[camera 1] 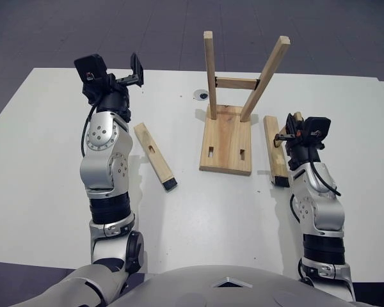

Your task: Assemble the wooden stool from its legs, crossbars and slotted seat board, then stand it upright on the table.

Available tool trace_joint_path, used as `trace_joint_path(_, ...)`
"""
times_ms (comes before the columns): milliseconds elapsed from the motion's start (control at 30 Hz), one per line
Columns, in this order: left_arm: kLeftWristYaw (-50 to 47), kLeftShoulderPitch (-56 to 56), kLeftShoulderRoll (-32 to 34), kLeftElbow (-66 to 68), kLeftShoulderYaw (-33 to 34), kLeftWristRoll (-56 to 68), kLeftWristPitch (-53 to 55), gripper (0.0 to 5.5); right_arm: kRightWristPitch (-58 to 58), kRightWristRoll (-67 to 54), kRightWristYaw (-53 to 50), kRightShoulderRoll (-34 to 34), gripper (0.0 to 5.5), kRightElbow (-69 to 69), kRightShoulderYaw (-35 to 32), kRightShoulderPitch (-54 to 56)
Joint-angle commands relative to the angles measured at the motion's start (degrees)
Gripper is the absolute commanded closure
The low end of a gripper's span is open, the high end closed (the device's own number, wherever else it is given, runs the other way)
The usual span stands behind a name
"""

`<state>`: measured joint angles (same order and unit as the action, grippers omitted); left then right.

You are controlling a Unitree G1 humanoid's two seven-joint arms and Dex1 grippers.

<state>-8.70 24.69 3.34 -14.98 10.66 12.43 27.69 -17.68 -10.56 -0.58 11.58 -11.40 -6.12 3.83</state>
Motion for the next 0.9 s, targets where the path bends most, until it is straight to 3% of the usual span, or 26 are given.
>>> trace_joint_path(33, -0.90, 3.01, 0.28, 0.70, -0.16, -1.32, 0.11, 0.10, -12.03, 0.88, -1.61, -1.43, 5.09, 6.98, 0.79, -2.20)
trace_joint_path(300, -0.58, 3.86, 0.09, 2.00, -0.06, -1.62, -0.78, 0.10, -11.00, 0.49, -1.33, -1.37, 5.09, 7.46, -0.89, 0.69)
trace_joint_path(900, -0.40, 4.56, 0.11, 3.29, 0.20, -1.83, -1.98, 0.10, -8.89, 0.42, 1.42, 0.38, 2.24, 1.86, -3.71, 6.50)
